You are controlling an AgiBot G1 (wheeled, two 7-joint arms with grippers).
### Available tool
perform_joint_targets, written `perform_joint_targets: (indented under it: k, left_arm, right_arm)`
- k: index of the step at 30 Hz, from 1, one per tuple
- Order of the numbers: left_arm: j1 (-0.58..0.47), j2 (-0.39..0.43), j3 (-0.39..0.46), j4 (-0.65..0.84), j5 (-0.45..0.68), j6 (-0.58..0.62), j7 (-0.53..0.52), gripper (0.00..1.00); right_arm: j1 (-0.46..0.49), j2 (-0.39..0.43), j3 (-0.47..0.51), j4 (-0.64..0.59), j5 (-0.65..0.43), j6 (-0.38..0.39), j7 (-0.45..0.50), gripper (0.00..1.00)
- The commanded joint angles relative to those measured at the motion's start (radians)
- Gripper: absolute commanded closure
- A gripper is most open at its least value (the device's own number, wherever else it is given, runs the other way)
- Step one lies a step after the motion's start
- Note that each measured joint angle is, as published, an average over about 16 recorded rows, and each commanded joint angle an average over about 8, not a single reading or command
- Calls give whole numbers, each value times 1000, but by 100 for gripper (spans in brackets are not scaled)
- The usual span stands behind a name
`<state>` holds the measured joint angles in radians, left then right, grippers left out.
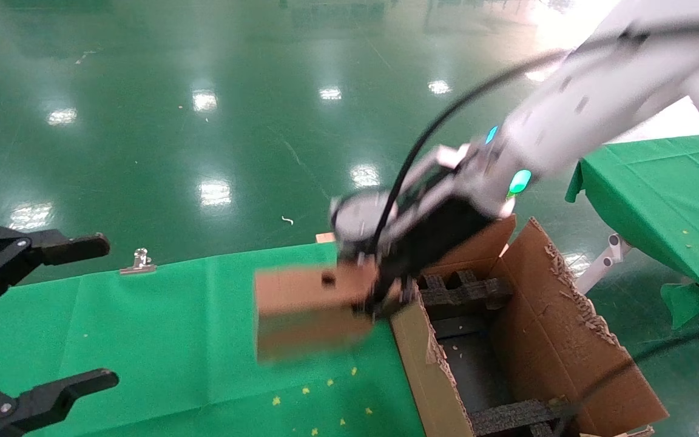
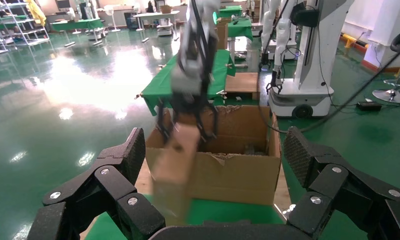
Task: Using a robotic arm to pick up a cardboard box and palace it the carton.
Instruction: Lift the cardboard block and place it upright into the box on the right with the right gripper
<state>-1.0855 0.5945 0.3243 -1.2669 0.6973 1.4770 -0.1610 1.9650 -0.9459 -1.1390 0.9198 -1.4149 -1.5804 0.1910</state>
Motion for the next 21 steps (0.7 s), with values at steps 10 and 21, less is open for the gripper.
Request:
perform_joint_targets:
  k: [10, 21]
  left_arm:
    - [0, 0, 0, 0, 0, 0, 0, 0]
    - [0, 0, 0, 0, 0, 0, 0, 0]
  right_arm:
    - [231, 13, -78, -141, 81, -13, -94, 100]
    - [353, 183, -264, -139, 115, -17, -95, 100]
